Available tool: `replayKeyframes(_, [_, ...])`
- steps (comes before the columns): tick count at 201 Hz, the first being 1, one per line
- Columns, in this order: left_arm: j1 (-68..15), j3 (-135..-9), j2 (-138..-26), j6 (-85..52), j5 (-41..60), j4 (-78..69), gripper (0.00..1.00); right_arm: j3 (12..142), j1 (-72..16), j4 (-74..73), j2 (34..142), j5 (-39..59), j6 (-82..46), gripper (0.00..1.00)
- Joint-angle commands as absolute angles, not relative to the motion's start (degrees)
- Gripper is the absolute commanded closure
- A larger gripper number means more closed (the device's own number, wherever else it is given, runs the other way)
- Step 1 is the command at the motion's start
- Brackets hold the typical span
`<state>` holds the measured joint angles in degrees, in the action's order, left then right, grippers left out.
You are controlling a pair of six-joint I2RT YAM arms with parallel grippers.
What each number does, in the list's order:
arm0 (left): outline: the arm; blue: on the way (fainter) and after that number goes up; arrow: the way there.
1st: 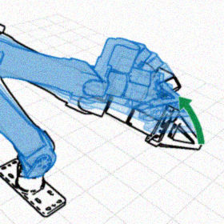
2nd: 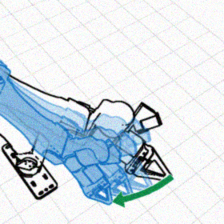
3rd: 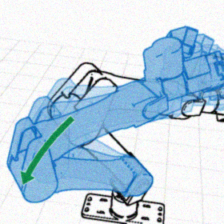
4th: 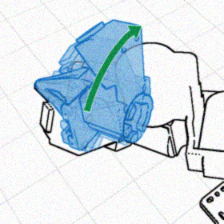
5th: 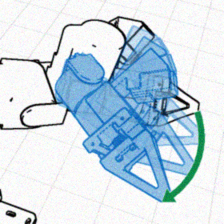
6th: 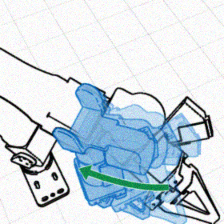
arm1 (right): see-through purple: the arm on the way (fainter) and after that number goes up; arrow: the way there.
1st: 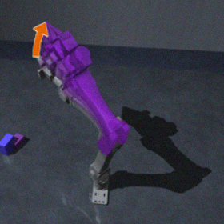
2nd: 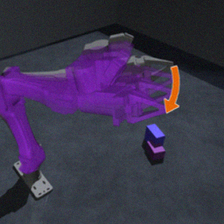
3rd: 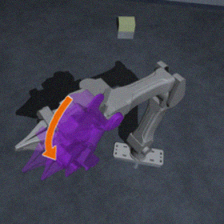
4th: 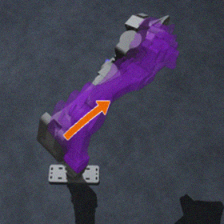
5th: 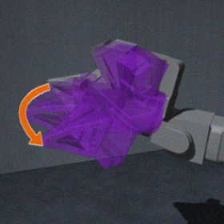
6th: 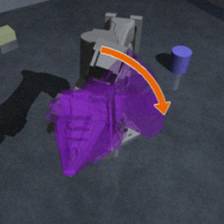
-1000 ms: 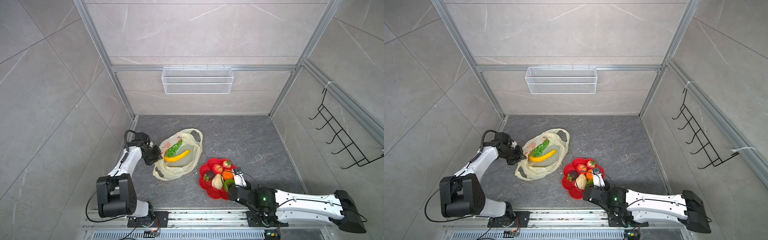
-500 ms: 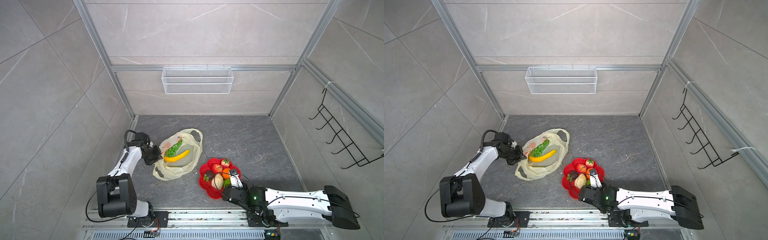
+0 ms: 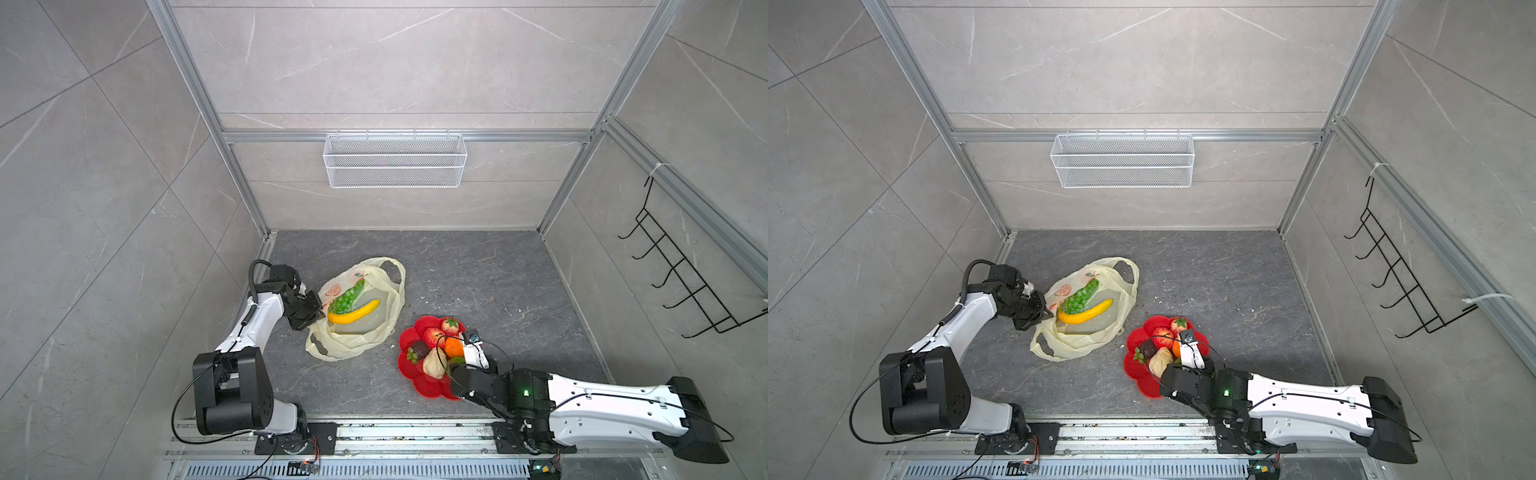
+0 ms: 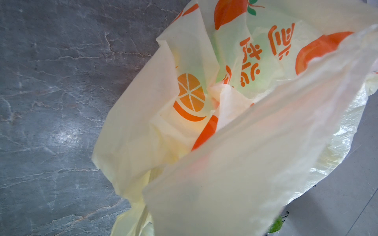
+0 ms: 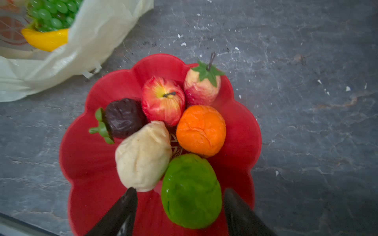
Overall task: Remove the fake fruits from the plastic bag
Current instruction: 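Reach the right gripper back into the bag toward the yellow banana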
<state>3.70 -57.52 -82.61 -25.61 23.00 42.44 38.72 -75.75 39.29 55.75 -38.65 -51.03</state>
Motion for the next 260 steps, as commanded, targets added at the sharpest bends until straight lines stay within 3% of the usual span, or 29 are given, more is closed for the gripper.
replayKeyframes(1, [2.9, -58.0, -81.6, -23.6, 22.7, 43.9, 1.0, 44.1, -75.2, 38.8, 58.6, -40.9, -44.9, 0.28])
replayKeyframes(36, [1.5, -58.5, -80.9, -23.2, 17.8, 45.3, 1.0, 54.2, -65.2, 31.4, 69.8, -26.8, -36.6, 0.31])
replayKeyframes(55, [0.3, -58.6, -81.1, -22.9, 17.4, 45.6, 1.0, 62.7, -60.5, 32.1, 78.8, -19.7, -40.2, 0.34])
replayKeyframes(91, [-0.8, -59.4, -83.1, -22.1, 18.4, 47.0, 1.0, 80.6, -60.8, 28.5, 96.1, -9.9, -47.1, 0.39])
replayKeyframes(189, [-0.9, -59.5, -82.7, -22.3, 18.8, 47.2, 1.0, 101.7, -58.1, 30.4, 121.1, -8.5, -54.8, 0.33])
replayKeyframes(260, [-1.0, -59.3, -81.6, -22.3, 19.3, 46.8, 1.0, 115.3, -56.3, 40.4, 133.6, -11.2, -57.5, 0.29])
